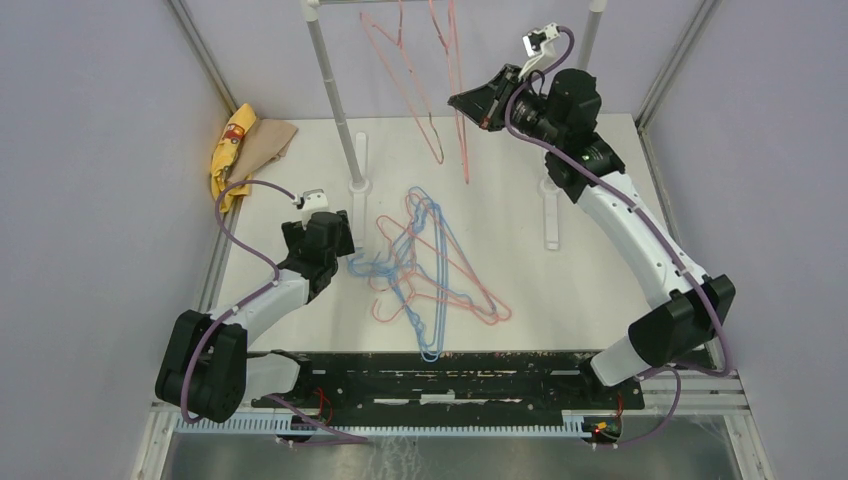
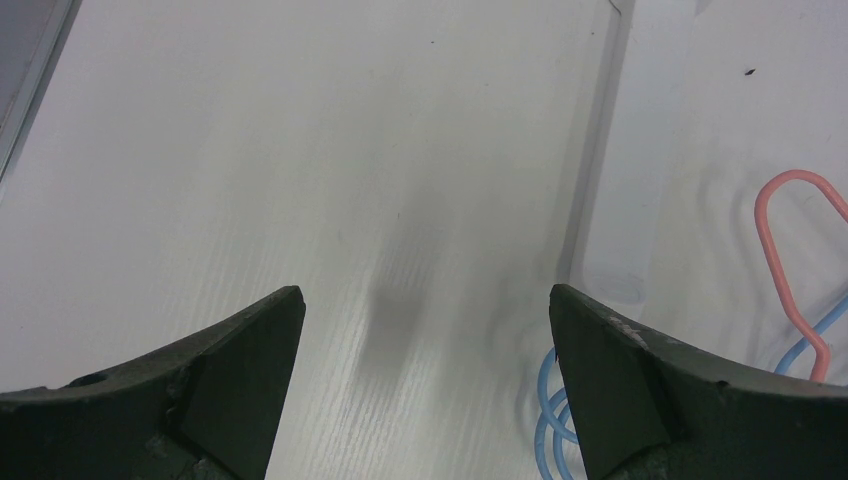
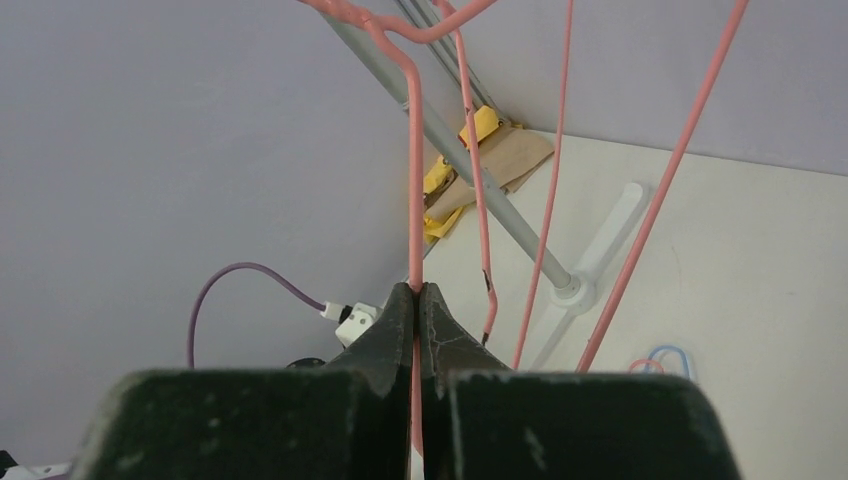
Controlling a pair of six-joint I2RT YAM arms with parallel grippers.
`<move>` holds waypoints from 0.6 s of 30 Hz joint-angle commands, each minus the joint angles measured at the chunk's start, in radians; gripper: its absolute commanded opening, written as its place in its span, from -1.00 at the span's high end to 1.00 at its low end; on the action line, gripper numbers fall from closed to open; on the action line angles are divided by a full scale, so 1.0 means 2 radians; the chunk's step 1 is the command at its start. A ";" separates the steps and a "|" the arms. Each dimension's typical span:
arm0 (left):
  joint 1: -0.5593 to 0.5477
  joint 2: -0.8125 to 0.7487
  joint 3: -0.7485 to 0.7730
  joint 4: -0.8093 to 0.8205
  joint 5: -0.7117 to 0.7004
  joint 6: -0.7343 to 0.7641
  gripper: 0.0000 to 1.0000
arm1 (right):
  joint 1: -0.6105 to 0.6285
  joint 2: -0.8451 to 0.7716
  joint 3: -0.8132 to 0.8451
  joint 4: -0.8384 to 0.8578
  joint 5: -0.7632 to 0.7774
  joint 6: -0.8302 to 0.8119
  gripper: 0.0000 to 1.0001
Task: Organize the hangers
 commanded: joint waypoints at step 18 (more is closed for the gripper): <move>-0.002 0.000 0.004 0.021 -0.011 -0.013 -0.98 | -0.002 0.123 0.098 0.025 0.025 0.037 0.92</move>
